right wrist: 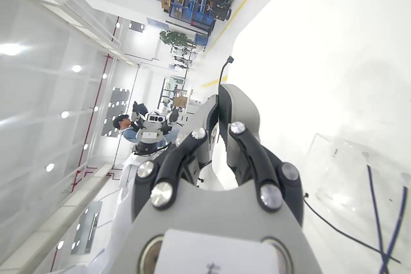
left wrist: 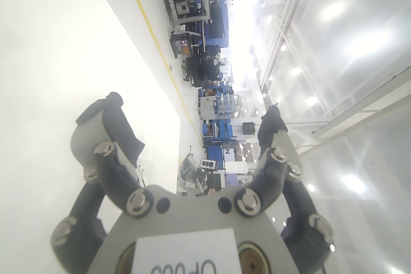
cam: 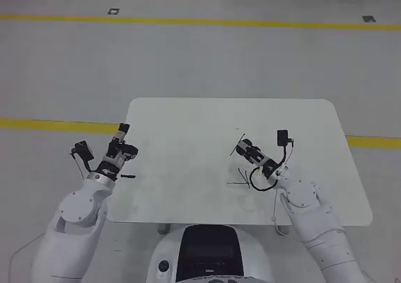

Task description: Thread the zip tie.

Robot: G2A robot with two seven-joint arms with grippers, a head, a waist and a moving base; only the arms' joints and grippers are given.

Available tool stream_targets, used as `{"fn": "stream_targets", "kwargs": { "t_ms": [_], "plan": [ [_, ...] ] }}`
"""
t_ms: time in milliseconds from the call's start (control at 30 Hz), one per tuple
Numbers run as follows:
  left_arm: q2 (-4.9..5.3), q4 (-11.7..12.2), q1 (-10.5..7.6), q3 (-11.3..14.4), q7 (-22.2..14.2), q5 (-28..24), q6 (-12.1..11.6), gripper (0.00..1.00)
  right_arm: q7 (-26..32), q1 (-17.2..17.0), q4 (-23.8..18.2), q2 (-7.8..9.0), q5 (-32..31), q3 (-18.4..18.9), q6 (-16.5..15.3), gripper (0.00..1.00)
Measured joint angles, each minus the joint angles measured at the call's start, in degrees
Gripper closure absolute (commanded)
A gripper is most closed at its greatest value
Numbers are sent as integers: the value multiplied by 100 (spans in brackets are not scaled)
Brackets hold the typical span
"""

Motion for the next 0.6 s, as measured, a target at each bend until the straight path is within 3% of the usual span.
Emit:
{"fn": "stream_targets", "kwargs": {
  "t_ms": [133, 233, 367, 600],
  "plan": [
    [2, 4, -8, 53, -96, 61, 36, 0, -110, -26, -28, -1, -63, -5, 11, 100],
    [18, 16, -77, 206, -578, 142, 196, 0, -366, -106, -114, -26, 84, -63, -21, 100],
    [24, 146, -271, 432, -1077, 185, 337, 0, -688, -167, -153, -64, 258, -176, -114, 100],
    [-28, 553, -683, 987, -1322, 161, 428, 0, -1079, -189, -96, -129, 291, -436, -116, 100]
  ]
}}
